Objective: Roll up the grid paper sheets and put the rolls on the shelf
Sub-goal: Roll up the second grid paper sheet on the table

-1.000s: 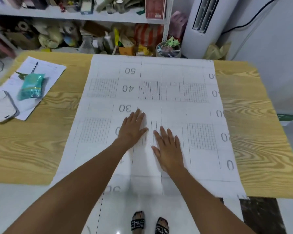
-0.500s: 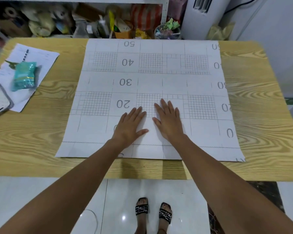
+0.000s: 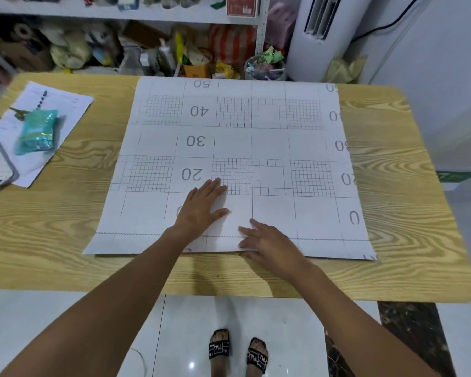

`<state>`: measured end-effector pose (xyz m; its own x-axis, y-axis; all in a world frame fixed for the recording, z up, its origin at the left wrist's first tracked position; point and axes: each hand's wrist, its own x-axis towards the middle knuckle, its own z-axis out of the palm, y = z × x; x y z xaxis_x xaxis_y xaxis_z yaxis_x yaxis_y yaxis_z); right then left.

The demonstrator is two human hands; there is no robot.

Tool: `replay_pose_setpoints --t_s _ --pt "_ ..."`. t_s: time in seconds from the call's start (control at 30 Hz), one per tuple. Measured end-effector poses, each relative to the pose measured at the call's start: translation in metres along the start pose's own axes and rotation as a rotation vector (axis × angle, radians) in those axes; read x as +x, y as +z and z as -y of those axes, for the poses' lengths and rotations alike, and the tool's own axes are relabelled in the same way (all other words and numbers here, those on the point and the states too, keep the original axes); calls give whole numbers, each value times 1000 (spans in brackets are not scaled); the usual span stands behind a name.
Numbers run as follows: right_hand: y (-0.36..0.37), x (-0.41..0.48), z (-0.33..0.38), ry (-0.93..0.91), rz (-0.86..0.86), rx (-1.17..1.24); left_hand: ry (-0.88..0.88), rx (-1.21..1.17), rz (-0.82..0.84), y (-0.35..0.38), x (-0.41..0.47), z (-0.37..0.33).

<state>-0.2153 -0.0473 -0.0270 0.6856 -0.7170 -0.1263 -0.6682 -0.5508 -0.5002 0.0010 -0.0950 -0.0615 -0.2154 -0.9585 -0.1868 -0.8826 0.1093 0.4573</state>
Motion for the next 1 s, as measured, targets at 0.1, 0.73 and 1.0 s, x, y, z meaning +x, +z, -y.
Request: replay_pose_setpoints --t_s 0.1,0.73,1.0 --pt "-6 6 -1 106 10 91 -25 -131 -42 -11 1 -7" --pt "-7 18 -26 296 -165 338 287 241 -29 -1 -70 -22" --pt "13 -9 -42 -188 -458 -533 307 66 -41 -4 -71 -12"
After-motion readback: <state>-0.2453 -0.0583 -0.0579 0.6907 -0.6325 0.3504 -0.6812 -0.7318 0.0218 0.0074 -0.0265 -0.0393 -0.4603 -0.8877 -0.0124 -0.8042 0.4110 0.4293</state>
